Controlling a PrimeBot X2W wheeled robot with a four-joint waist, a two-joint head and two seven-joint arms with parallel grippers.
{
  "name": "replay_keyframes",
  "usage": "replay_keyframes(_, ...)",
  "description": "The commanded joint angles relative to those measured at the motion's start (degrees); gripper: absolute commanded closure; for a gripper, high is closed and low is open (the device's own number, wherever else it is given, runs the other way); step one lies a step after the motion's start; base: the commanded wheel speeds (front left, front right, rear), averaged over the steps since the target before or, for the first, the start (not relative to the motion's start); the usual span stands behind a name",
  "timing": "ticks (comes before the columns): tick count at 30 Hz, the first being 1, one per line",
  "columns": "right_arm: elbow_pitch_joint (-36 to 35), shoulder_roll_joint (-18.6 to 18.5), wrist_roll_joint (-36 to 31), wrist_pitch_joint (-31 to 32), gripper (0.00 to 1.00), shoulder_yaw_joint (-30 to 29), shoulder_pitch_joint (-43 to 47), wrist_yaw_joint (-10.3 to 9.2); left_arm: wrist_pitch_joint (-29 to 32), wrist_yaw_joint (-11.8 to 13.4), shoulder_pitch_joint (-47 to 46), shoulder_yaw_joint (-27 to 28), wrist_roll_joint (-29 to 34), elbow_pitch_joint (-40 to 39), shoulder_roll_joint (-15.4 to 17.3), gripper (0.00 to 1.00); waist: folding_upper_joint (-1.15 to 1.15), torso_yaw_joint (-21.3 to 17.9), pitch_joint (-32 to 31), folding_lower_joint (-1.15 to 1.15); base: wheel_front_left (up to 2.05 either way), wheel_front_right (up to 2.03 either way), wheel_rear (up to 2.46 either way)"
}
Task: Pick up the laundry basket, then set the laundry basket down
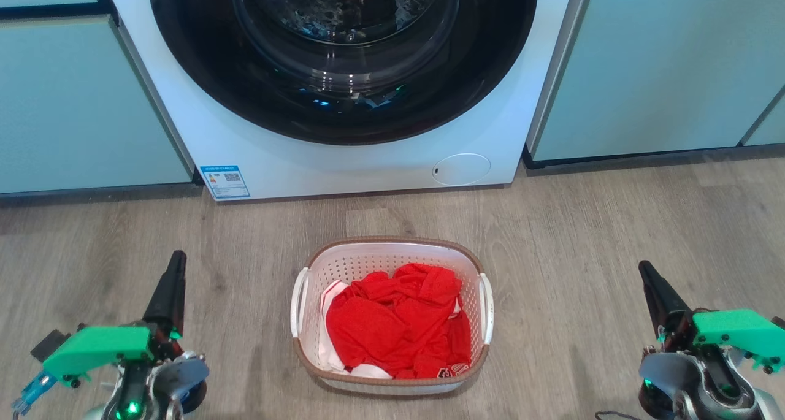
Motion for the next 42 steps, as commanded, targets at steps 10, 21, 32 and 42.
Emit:
replay_keyframes(10,-1.76,-0.43,-0.61,0.47,1.00,0.95,-2.72,0.33,0.46,-0.39,-3.14,2.12,0.62,-1.67,0.48,1.00,0.00,0.00,0.00,0.00,0.00,0.00,0.00)
replay_keyframes(21,-1.76,-0.43,-0.61,0.47,1.00,0.95,-2.72,0.33,0.47,-0.39,-3.14,2.13,0.62,-1.67,0.48,1.00,0.00,0.00,0.00,0.00,0.00,0.00,0.00)
replay_keyframes(32,-1.76,-0.43,-0.62,0.48,1.00,0.94,-2.72,0.33,0.47,-0.39,-3.14,2.13,0.62,-1.67,0.48,1.00,0.00,0.00,0.00,0.00,0.00,0.00,0.00)
replay_keyframes(42,-1.76,-0.42,-0.62,0.48,1.00,0.94,-2.73,0.33,0.47,-0.39,-3.14,2.13,0.62,-1.67,0.47,1.00,0.00,0.00,0.00,0.00,0.00,0.00,0.00)
